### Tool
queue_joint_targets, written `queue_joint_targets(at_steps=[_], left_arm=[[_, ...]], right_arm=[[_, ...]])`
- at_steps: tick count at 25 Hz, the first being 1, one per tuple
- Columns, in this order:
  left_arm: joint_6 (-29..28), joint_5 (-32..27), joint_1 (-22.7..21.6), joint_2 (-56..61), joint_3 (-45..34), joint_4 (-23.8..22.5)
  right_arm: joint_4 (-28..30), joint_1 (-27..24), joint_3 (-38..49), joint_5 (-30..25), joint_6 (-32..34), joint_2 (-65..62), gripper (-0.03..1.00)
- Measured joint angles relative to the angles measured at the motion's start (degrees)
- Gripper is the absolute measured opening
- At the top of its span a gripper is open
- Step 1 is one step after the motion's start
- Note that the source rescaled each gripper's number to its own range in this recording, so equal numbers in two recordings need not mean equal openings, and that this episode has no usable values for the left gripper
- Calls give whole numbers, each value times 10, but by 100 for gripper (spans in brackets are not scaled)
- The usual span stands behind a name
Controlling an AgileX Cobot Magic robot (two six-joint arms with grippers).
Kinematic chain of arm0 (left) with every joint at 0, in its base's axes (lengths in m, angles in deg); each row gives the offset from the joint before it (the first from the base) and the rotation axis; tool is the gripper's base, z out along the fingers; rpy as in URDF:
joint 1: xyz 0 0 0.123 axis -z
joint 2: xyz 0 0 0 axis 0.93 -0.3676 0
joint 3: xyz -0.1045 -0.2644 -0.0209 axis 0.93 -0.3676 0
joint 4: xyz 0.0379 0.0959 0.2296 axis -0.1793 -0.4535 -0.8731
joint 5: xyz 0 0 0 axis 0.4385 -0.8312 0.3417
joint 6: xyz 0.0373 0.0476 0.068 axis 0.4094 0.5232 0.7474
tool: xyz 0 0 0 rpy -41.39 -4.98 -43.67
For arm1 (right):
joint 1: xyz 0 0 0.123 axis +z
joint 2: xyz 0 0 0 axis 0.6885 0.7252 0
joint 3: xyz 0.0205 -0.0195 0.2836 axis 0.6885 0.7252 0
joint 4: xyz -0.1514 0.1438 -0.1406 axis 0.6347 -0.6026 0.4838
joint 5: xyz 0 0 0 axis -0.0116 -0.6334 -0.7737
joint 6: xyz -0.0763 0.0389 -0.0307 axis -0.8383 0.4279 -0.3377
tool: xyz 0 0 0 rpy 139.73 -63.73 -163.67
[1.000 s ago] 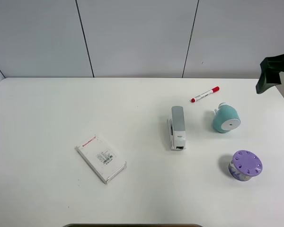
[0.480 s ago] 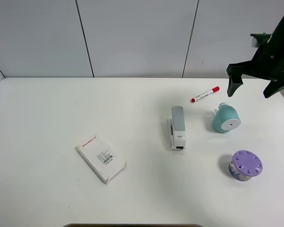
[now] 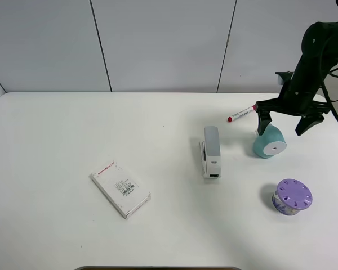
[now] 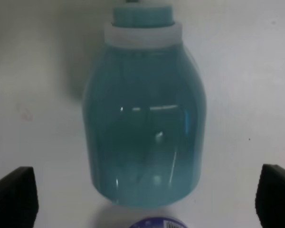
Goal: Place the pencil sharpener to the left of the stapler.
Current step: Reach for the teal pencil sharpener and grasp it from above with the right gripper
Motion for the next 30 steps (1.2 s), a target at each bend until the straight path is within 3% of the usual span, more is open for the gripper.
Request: queue_joint_targets(at_steps=[27, 30], left_arm=[[0, 0, 0, 0, 0, 0], [0, 0, 0, 0, 0, 0]], right_arm=[[-14, 0, 0, 69, -36, 86, 98], [-26, 0, 0, 77, -41, 94, 90]])
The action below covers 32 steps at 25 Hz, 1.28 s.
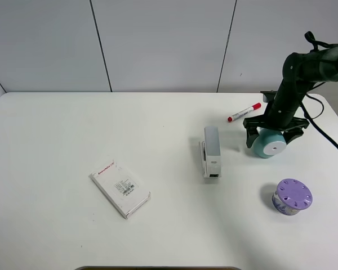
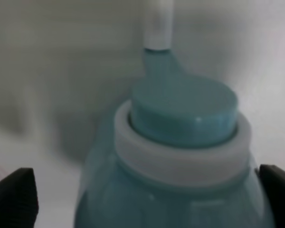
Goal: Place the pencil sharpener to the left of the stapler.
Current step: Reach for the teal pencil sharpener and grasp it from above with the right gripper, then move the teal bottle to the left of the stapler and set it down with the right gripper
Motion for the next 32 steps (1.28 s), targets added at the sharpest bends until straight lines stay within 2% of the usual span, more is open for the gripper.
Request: queue_joint_targets(at_steps=[9, 12, 14, 17, 20, 32], left_arm=[[0, 0, 0, 0, 0, 0], [0, 0, 0, 0, 0, 0], [0, 0, 0, 0, 0, 0], [0, 0, 0, 0, 0, 0], [0, 0, 0, 0, 0, 0], [0, 0, 0, 0, 0, 0]], right_arm=[[-1, 0, 0, 3, -4, 7, 82], [1, 0, 0, 3, -4, 7, 62], [1, 0, 0, 3, -4, 7, 42], [1, 0, 0, 2, -4, 7, 18], [2, 0, 0, 1, -4, 7, 1], [2, 0, 0, 1, -4, 7, 0]])
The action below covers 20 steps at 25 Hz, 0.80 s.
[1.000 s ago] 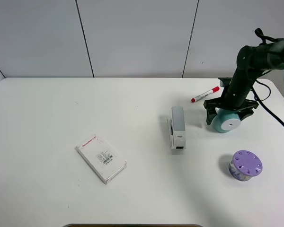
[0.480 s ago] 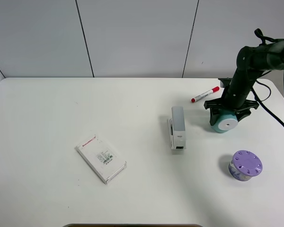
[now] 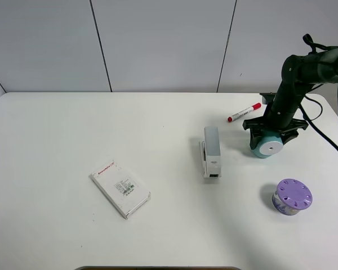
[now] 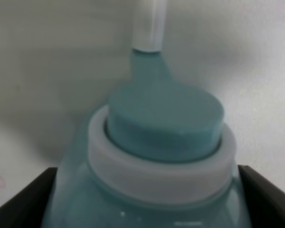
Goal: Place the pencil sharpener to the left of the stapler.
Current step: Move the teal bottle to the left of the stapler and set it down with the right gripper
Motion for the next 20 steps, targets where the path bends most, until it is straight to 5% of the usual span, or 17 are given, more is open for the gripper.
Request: queue_joint_targets(at_steps=[20], left_arm=[[0, 0, 0, 0, 0, 0]], right_arm=[[-1, 0, 0, -4, 0, -1, 0]])
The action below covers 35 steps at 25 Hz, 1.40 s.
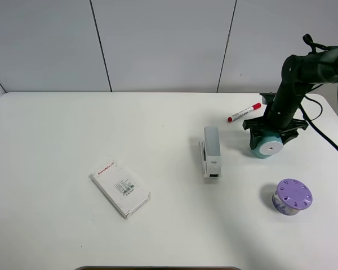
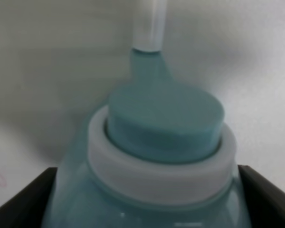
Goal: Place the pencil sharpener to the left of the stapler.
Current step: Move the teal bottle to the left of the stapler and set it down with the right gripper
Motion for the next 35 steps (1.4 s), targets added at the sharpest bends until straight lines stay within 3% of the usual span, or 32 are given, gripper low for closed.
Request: queue_joint_targets(at_steps=[12, 17, 21, 26, 35], left_arm=[[0, 0, 0, 0, 0, 0], [0, 0, 0, 0, 0, 0], [0, 0, 0, 0, 0, 0], [0, 0, 0, 0, 0, 0], [0, 0, 0, 0, 0, 0]], right_arm=[[-2, 0, -1, -10, 0, -86, 0], [-6, 19, -62, -49, 0, -111, 0], [-9, 61, -149, -86, 0, -114, 0], [-32, 130, -226, -95, 5, -114, 0], [-51, 267, -243, -90, 6, -98, 0]])
